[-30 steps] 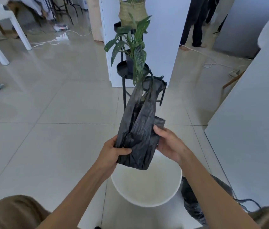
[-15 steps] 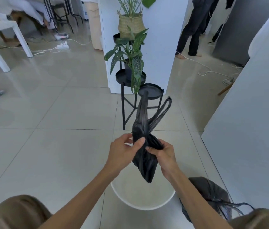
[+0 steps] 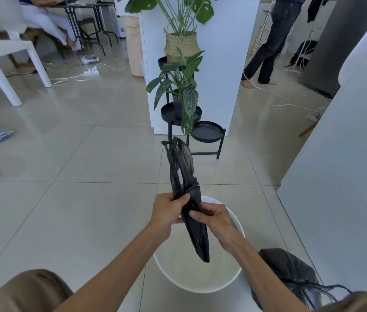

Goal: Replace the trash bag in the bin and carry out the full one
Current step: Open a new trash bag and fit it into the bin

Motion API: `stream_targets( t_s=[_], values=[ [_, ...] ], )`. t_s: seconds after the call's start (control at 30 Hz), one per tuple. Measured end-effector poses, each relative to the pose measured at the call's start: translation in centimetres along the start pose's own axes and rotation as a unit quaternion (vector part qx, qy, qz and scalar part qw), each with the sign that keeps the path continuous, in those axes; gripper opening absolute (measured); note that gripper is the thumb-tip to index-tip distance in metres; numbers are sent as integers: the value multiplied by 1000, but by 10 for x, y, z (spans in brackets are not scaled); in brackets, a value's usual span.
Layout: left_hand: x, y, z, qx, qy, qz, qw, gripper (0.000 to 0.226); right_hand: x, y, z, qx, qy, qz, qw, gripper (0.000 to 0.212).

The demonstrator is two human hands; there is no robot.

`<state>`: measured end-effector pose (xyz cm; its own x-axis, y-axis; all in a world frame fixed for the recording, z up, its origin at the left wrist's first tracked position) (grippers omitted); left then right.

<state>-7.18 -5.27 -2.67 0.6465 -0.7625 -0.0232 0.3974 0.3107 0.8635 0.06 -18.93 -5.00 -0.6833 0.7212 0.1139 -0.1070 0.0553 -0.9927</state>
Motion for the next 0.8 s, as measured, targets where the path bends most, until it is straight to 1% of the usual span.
stream_targets(
  t_s=[0.07, 0.17, 0.27, 0.3, 0.33, 0.37, 0.4, 0.43, 0.47, 0.5, 0.53, 0.57, 0.6, 0.63, 0.67, 0.7, 0.73, 0.77, 0.8],
  values=[
    [-6, -2, -2, 3, -20, 16, 1000, 18, -3, 3, 1, 5, 3, -31, 999, 25],
    [-14, -6, -2, 13, -72, 32, 997, 20, -6, 5, 4, 28, 28, -93, 995, 24],
    [-18, -9, -2, 15, -95, 36, 995, 17, -1, 2, 7, 48, 55, -188, 979, 26],
    [-20, -9, -2, 16, -85, 35, 996, 16, 1, 5, 6, 47, 89, -214, 972, 24],
    [-22, -9, -2, 18, -64, 37, 997, 17, 2, 6, 4, 45, 141, -211, 966, 20],
    [-25, -8, -3, 20, -38, 39, 998, 19, 1, 9, 3, 40, 203, -170, 963, 18],
    [-28, -7, -4, 21, -13, 44, 999, 21, -1, 13, 3, 26, 264, -84, 960, 23],
    [-34, -7, -4, 22, 10, 54, 998, 22, -3, 16, 6, -3, 304, 37, 952, 32],
    [-39, -6, -5, 23, 26, 66, 997, 22, -7, 20, 10, -63, 304, 165, 936, 39],
    [-44, -4, -6, 24, 37, 77, 996, 23, -12, 26, 15, -147, 272, 280, 909, 39],
    [-50, -3, -7, 28, 46, 87, 995, 23, -15, 33, 20, -204, 216, 363, 883, 33],
    [-54, -1, -8, 32, 53, 97, 993, 24, -16, 42, 23, -208, 153, 426, 867, 28],
    [-57, 1, -9, 37, 56, 106, 992, 25, -18, 51, 23, -166, 92, 484, 854, 27],
    [-57, 3, -8, 41, 55, 109, 992, 25, -16, 57, 23, -85, 30, 544, 834, 28],
    [-56, 5, -7, 44, 52, 106, 992, 25, -12, 64, 22, 10, -42, 611, 790, 30],
    [-53, 7, -5, 45, 45, 96, 993, 25, -8, 67, 22, 100, -110, 660, 737, 34],
    [-49, 7, -3, 45, 35, 85, 995, 24, -3, 63, 22, 168, -155, 681, 696, 41],
    [-46, 6, 0, 46, 25, 75, 996, 24, 0, 56, 21, 205, -179, 682, 679, 47],
    [-42, 7, 2, 49, 18, 67, 996, 24, 0, 49, 18, 214, -187, 676, 680, 49]
  ],
)
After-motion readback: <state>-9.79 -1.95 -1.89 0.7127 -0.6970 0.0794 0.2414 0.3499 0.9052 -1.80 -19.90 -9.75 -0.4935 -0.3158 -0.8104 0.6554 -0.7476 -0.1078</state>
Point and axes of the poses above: each hand's wrist, its own z-axis away from the middle knuckle, its own x-axis out of the palm, y = z × x, the point moved 1 cm from there along -z, towards the middle knuckle, and after that the axes turned 8 degrees about -x, right-handed, at the moved point
